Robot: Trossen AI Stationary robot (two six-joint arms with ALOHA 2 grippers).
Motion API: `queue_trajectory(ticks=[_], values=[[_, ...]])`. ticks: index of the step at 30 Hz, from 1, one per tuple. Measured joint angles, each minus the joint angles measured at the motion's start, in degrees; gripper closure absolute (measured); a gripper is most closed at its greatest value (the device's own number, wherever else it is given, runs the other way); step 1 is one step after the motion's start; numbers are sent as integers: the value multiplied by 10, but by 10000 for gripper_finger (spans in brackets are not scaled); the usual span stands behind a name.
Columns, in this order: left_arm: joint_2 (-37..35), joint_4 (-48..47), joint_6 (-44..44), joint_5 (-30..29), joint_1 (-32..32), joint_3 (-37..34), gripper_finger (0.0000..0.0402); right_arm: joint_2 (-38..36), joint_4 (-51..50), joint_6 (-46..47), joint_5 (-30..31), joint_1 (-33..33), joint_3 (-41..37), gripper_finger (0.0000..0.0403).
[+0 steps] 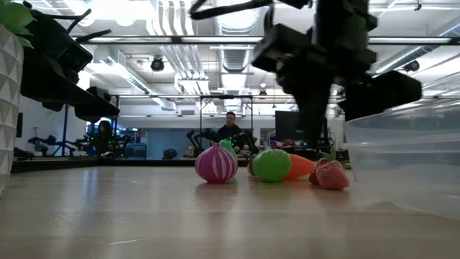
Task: Pick and placing Produce into tupperware
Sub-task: Put the bottom pink peach into the transparent container
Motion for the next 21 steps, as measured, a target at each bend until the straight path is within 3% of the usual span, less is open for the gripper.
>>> queue_trajectory(ticks=[6,14,21], values=[[0,-1,0,0,0,0,118,61,-51,-3,-1,0,64,188],[0,0,0,0,0,0,118,144,-188,-60,22,0,206,188],[0,0,0,0,0,0,118,153,-249,-67,43,0,263,188]])
